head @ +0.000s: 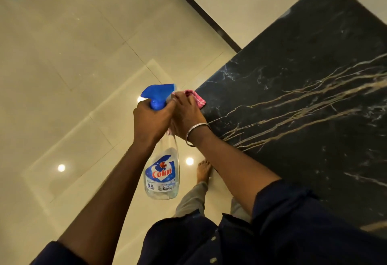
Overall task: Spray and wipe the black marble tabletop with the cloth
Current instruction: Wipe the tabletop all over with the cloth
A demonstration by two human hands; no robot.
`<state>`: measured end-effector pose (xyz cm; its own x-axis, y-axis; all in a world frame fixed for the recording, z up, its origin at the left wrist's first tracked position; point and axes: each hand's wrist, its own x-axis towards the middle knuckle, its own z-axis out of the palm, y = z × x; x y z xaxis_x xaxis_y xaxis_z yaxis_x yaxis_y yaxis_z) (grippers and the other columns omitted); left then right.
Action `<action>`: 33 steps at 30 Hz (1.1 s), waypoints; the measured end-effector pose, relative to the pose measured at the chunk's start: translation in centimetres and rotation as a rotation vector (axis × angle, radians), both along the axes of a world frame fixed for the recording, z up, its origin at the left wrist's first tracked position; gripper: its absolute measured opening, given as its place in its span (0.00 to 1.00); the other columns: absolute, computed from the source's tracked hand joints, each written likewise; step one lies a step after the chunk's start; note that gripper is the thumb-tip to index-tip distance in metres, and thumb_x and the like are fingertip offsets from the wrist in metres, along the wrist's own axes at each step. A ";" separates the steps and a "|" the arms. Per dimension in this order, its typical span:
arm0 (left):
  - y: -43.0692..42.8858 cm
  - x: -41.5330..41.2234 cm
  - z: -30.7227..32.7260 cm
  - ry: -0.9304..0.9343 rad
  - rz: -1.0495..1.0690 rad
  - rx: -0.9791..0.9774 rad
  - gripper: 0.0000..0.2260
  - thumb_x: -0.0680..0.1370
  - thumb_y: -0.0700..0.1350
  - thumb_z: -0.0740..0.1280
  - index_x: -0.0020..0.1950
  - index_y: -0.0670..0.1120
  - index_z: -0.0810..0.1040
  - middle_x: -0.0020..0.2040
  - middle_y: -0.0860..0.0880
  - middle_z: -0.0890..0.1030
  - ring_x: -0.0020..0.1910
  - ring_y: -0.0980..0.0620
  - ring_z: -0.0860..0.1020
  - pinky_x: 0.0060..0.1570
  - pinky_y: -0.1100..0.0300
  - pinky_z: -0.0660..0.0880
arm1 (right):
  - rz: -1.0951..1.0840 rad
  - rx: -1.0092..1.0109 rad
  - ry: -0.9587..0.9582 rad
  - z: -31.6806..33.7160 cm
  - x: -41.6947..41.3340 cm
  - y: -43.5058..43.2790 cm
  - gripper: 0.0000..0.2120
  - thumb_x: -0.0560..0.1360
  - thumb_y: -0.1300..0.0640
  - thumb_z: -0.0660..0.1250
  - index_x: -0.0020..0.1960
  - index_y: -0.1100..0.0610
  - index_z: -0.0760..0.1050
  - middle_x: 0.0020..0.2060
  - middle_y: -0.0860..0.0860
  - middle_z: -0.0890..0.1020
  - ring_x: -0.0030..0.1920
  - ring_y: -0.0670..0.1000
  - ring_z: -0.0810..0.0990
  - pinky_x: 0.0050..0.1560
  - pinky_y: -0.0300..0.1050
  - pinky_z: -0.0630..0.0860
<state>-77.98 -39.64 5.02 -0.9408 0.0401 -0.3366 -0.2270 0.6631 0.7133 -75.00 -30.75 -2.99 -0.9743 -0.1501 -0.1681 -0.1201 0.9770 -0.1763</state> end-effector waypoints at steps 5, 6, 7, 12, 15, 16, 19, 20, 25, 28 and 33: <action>0.8 0.5 0.2 -0.020 0.047 0.017 0.09 0.74 0.51 0.70 0.40 0.46 0.76 0.31 0.49 0.77 0.30 0.52 0.77 0.40 0.49 0.82 | -0.042 -0.095 0.024 -2.0 7.6 1.2 0.35 0.70 0.46 0.71 0.72 0.47 0.60 0.68 0.55 0.65 0.66 0.60 0.66 0.62 0.62 0.71; 1.1 0.7 0.2 -0.020 0.053 0.020 0.08 0.74 0.50 0.70 0.40 0.47 0.76 0.31 0.50 0.76 0.29 0.53 0.76 0.39 0.51 0.81 | -0.046 -0.081 0.021 -2.2 9.7 1.5 0.38 0.68 0.45 0.73 0.73 0.46 0.60 0.69 0.54 0.64 0.66 0.60 0.65 0.63 0.62 0.71; 1.4 0.8 0.4 -0.017 0.059 0.024 0.08 0.75 0.50 0.69 0.41 0.46 0.76 0.31 0.50 0.76 0.28 0.54 0.76 0.37 0.53 0.81 | -0.047 -0.062 0.018 -2.5 11.8 1.7 0.40 0.67 0.43 0.75 0.74 0.45 0.61 0.69 0.53 0.64 0.66 0.60 0.64 0.63 0.62 0.71; 2.6 1.6 0.6 0.006 0.085 0.037 0.09 0.75 0.50 0.69 0.41 0.46 0.76 0.30 0.50 0.75 0.27 0.54 0.75 0.38 0.51 0.80 | 0.035 -0.056 0.022 -2.8 14.3 3.2 0.43 0.63 0.39 0.76 0.72 0.44 0.62 0.68 0.53 0.64 0.65 0.59 0.64 0.61 0.61 0.72; 3.0 2.0 0.5 0.005 0.110 0.031 0.10 0.73 0.51 0.70 0.37 0.46 0.75 0.29 0.49 0.75 0.29 0.52 0.76 0.41 0.46 0.81 | 0.072 -0.088 0.064 -2.1 8.9 3.5 0.37 0.68 0.38 0.70 0.73 0.46 0.62 0.68 0.54 0.65 0.66 0.60 0.65 0.63 0.61 0.69; 3.2 2.2 0.5 0.006 0.122 0.028 0.11 0.72 0.51 0.70 0.37 0.45 0.75 0.29 0.48 0.76 0.30 0.50 0.76 0.41 0.45 0.81 | 0.064 -0.122 0.064 -1.7 7.0 3.6 0.33 0.71 0.38 0.68 0.72 0.47 0.64 0.68 0.54 0.66 0.67 0.59 0.65 0.64 0.61 0.68; 3.8 2.7 0.7 0.028 0.135 0.036 0.14 0.72 0.52 0.70 0.39 0.41 0.76 0.31 0.44 0.76 0.30 0.47 0.76 0.39 0.45 0.80 | 0.051 -0.092 0.061 -1.4 2.5 5.5 0.27 0.75 0.42 0.63 0.71 0.46 0.64 0.70 0.53 0.65 0.69 0.58 0.64 0.64 0.59 0.66; 4.0 2.8 0.7 0.032 0.137 0.041 0.13 0.72 0.51 0.70 0.40 0.41 0.77 0.32 0.43 0.76 0.30 0.47 0.76 0.39 0.46 0.80 | 0.028 -0.056 0.073 -1.6 1.7 6.7 0.27 0.75 0.44 0.65 0.71 0.45 0.62 0.71 0.53 0.65 0.69 0.58 0.64 0.63 0.58 0.66; 4.9 2.5 0.3 0.010 0.139 0.054 0.14 0.74 0.50 0.69 0.45 0.39 0.78 0.33 0.44 0.77 0.31 0.50 0.76 0.41 0.50 0.80 | -0.330 0.022 0.179 -2.1 -0.9 17.2 0.23 0.75 0.53 0.66 0.68 0.42 0.65 0.67 0.54 0.69 0.63 0.60 0.69 0.60 0.57 0.68; 5.7 2.4 0.0 0.015 0.122 0.043 0.13 0.74 0.50 0.70 0.46 0.40 0.78 0.34 0.44 0.78 0.31 0.51 0.76 0.43 0.51 0.79 | -0.545 0.055 0.217 -2.0 -1.9 25.0 0.20 0.76 0.55 0.63 0.66 0.43 0.67 0.67 0.55 0.69 0.64 0.62 0.69 0.61 0.60 0.68; 6.5 2.1 -0.1 0.030 0.127 0.010 0.14 0.74 0.51 0.70 0.47 0.40 0.79 0.38 0.40 0.80 0.33 0.50 0.77 0.42 0.52 0.79 | -0.693 0.101 0.299 -2.3 -2.9 33.4 0.18 0.78 0.57 0.58 0.65 0.44 0.66 0.66 0.56 0.69 0.65 0.63 0.68 0.60 0.58 0.68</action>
